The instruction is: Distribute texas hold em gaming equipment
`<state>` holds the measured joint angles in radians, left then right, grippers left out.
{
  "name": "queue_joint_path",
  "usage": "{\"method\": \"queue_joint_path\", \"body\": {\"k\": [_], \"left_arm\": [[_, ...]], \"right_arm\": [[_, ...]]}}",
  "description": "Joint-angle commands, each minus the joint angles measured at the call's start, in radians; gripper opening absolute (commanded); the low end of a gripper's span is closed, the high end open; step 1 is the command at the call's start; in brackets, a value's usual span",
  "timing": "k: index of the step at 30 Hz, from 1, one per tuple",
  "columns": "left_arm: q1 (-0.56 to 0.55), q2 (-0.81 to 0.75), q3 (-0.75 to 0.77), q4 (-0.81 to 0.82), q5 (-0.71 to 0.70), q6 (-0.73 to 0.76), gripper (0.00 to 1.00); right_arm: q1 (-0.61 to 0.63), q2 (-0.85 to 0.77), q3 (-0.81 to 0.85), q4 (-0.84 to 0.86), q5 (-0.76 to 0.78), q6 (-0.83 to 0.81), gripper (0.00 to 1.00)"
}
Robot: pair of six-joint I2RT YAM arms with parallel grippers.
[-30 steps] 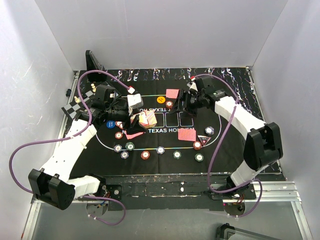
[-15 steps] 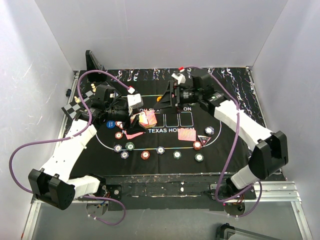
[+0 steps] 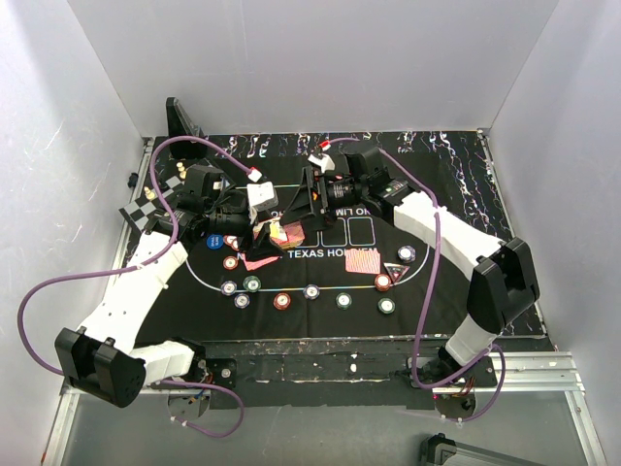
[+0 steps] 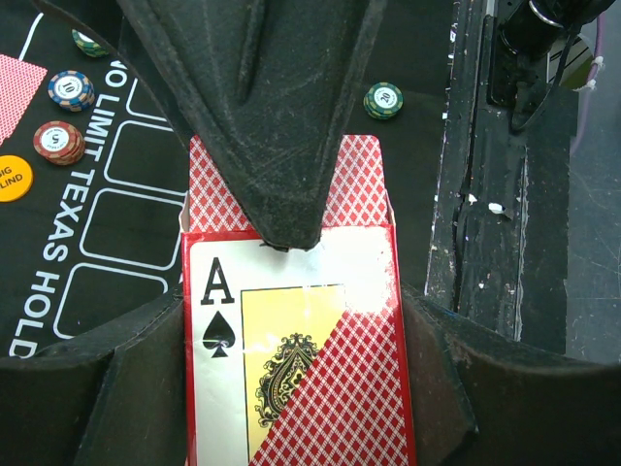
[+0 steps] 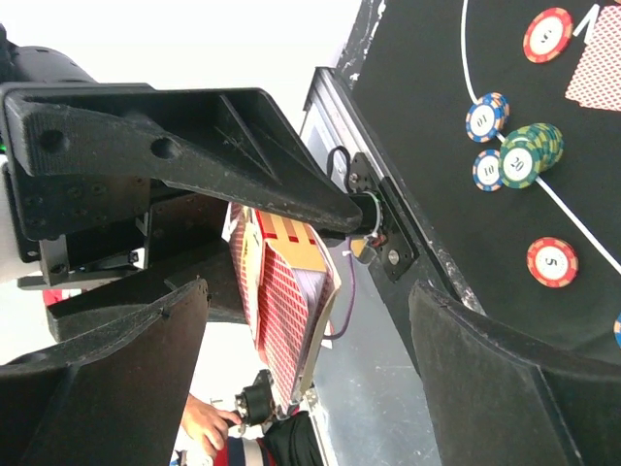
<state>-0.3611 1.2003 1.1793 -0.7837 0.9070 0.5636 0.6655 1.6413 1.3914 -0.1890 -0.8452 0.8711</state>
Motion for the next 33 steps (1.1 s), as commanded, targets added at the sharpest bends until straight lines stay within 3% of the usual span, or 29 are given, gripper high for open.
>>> {"method": "queue_joint_path", "body": {"k": [1,14,25,33], "left_arm": [[0.005,-0.039,0.029,0.026,0.036,-0.002,0.00],[0.005,-0.041,0.025,0.032,0.041,-0.007,0.00],[0.005,-0.039,0.025,0.038,0.043,-0.018,0.00],[0.005,-0.041,0.025,0.043,0.044,-0.022,0.00]], "right_arm": [[0.006,0.009,-0.020,0.111,-0.054,0.057,0.91],[-0.014,-0.043,-0.132,0.105,-0.040,0.055,0.79],[-0.060,-0.110,-0.210,0.178,-0.055,0.109,0.54],[-0.101,-0.156,-0.232,0.172,-0.066,0.111,0.46]]}}
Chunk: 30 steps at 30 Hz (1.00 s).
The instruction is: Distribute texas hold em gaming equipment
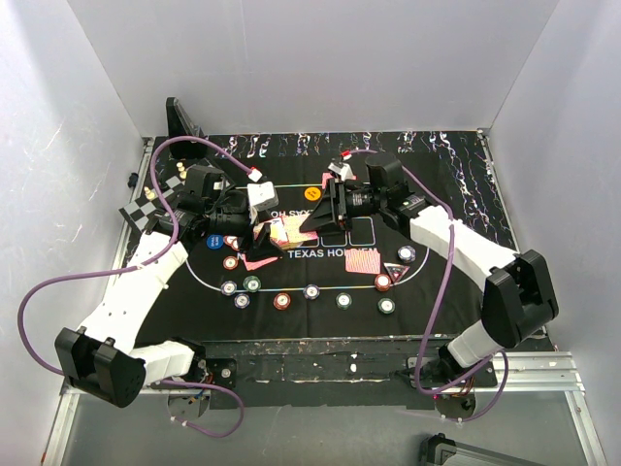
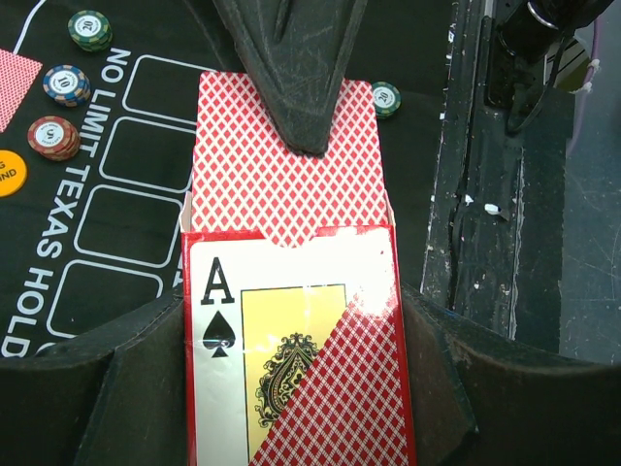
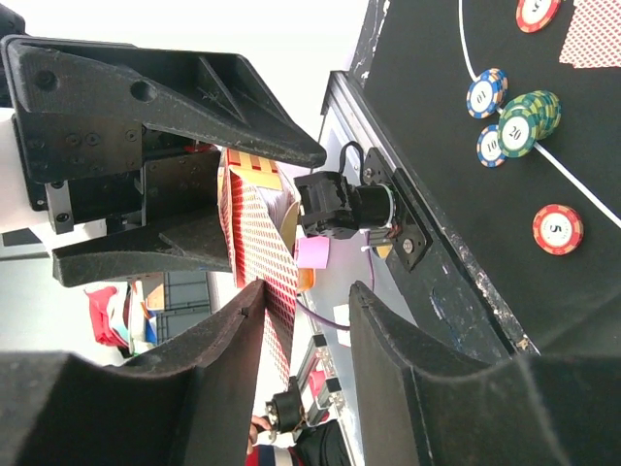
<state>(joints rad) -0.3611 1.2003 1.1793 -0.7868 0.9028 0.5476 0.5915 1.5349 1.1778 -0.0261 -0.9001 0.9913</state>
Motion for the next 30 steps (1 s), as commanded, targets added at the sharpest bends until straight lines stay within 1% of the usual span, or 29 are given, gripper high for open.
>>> {"method": "queue_joint_path", "body": {"k": [1,5,7,11,13,16,18,22,24,27,30], "left_arm": [[0.005,-0.041,0.025,0.046,0.048,-0.006,0.00],[0.005,-0.041,0.023,0.046,0.048,-0.003,0.00],[0.005,-0.041,0.022,0.047,0.050,-0.003,0.00],[0.005,-0.044,0.013,0.047,0.042,0.002,0.00],[0.005,-0.047,0.008,0.047,0.039,0.002,0.00],[0.005,-0.048,0.009,0.044,0.036,0.003,0.00],[0.005,-0.050,0.006,0.043,0.035,0.005,0.00],[0.004,-0.054,0.005,0.026,0.033,0.011,0.00],[0.005,-0.062,-0.001,0.024,0.030,0.012,0.00],[0.004,-0.067,0.002,0.014,0.018,0.014,0.00],[0.005,-0.079,0.006,-0.005,0.008,0.006,0.00]], "right_arm": [[-0.035,-0.059,-0.021,0.006,-0.013,-0.013,0.45],[-0.068,-0.088,-0.023,-0.034,-0.010,-0.036,0.41],[-0.082,-0.101,-0.024,-0.040,-0.014,-0.037,0.36],[-0.093,-0.117,-0.024,-0.035,-0.023,-0.025,0.24],[-0.094,-0.124,-0.020,-0.032,-0.025,-0.019,0.15],[-0.108,-0.136,-0.018,-0.023,-0.031,0.000,0.06],[-0.136,-0.148,-0.010,-0.026,-0.037,0.003,0.01],[-0.208,-0.173,0.040,-0.069,-0.034,-0.020,0.01],[-0.229,-0.165,0.086,-0.127,-0.019,-0.057,0.01],[-0.229,-0.121,0.180,-0.265,0.058,-0.178,0.01],[-0.207,-0.029,0.290,-0.432,0.199,-0.330,0.01]]}}
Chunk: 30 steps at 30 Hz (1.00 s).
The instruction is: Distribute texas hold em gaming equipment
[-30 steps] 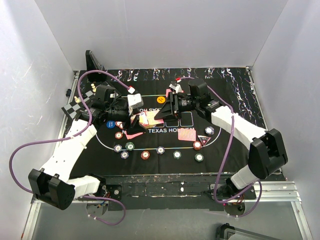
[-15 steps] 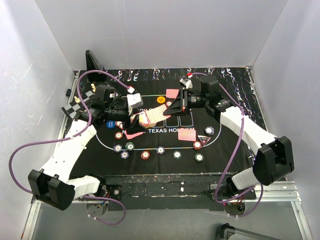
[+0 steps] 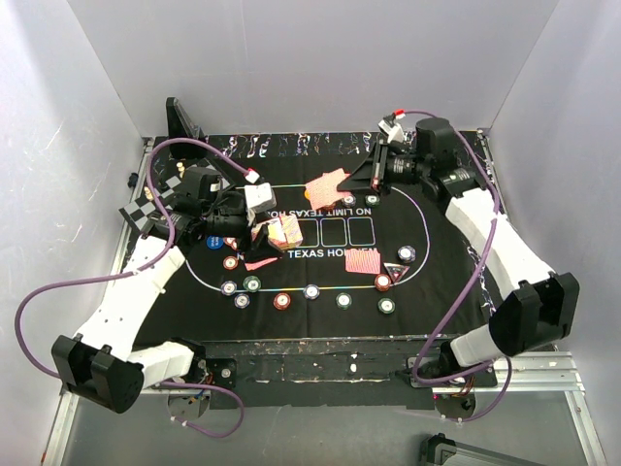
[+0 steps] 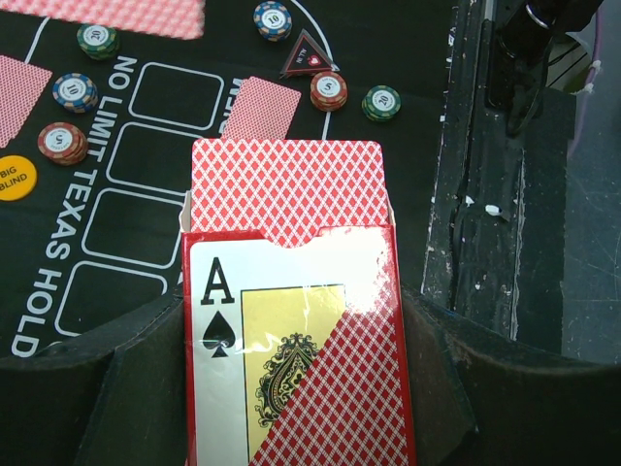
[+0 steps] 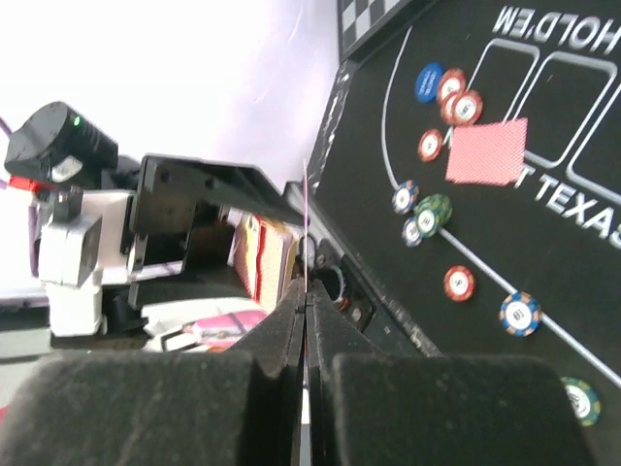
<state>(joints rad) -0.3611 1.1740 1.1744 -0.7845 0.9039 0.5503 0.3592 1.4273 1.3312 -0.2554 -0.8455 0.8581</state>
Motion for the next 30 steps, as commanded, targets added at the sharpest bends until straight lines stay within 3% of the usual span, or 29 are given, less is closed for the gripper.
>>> {"method": "queue_joint_path", "body": {"k": [1,5,9,16,24,30], "left_arm": [[0.005,-0.054,0.014,-0.015,0.006,-0.006,0.00],[0.005,-0.065,0.030,-0.068,0.006,-0.016,0.00],[0.004,-0.092,0.028,-0.087,0.004,-0.027,0.00],[0.005,-0.111,0.041,-0.140,0.015,-0.023,0.00],[0.005,-0.137,0.045,-0.139,0.043,-0.058,0.00],[0.005,-0.145,0.051,-0.134,0.049,-0.062,0.00]], "right_arm": [[0.038,0.114,0.169,-0.249,0.181,-0.238,0.01],[0.136,0.258,0.331,-0.425,0.480,-0.411,0.01],[0.214,0.421,0.494,-0.498,0.776,-0.519,0.01],[0.359,0.551,0.554,-0.342,1.256,-0.737,0.01],[0.504,0.663,0.467,-0.044,1.565,-1.005,0.01],[0.564,0.834,0.592,-0.034,1.631,-1.081,0.01]]}}
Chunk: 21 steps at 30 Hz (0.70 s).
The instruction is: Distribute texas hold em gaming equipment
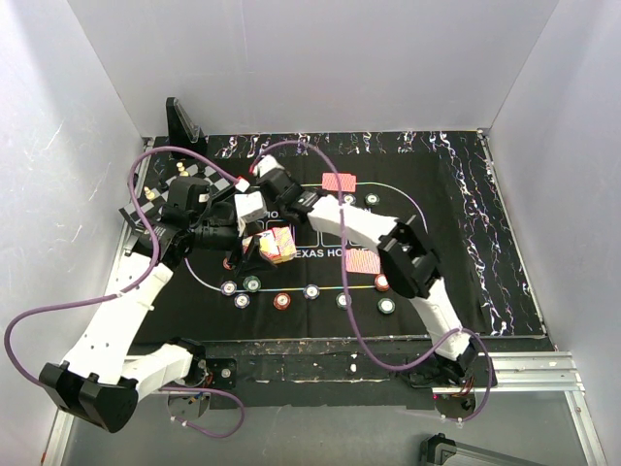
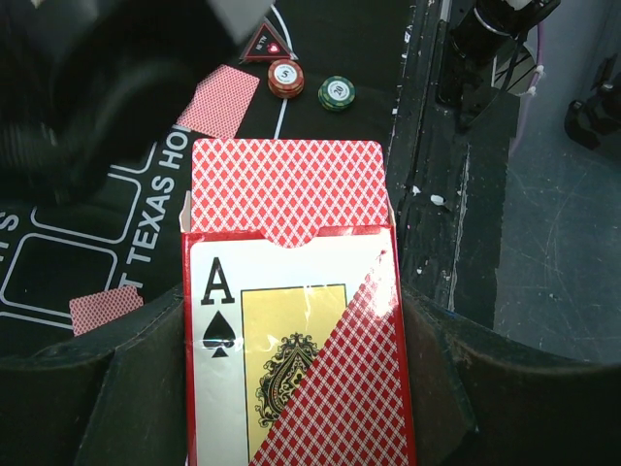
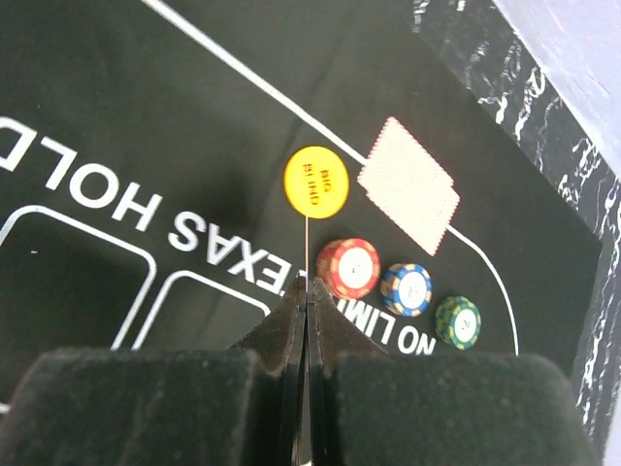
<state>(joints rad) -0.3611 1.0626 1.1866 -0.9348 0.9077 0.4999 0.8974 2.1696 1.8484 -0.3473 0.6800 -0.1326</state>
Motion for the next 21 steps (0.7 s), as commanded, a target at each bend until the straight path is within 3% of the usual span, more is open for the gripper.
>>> {"method": "queue_joint_path", "body": {"k": [1,9,21], "left_arm": [[0.007,-0.036,0.038,0.017,0.048,-0.012,0.00],[0.007,-0.053,0.028,0.042,0.077,-0.041,0.00],[0.004,-0.047,0.031,0.071,0.063,-0.046,0.00]], "right_arm": [[0.028,0.111,0.089,0.051,0.096,-0.079,0.01],[0.070,0.196,0.117,0.014,0.035,-0.007,0.01],[0.130,0.185,0.048,-0.039,-0.079,0.099,0.01]]}}
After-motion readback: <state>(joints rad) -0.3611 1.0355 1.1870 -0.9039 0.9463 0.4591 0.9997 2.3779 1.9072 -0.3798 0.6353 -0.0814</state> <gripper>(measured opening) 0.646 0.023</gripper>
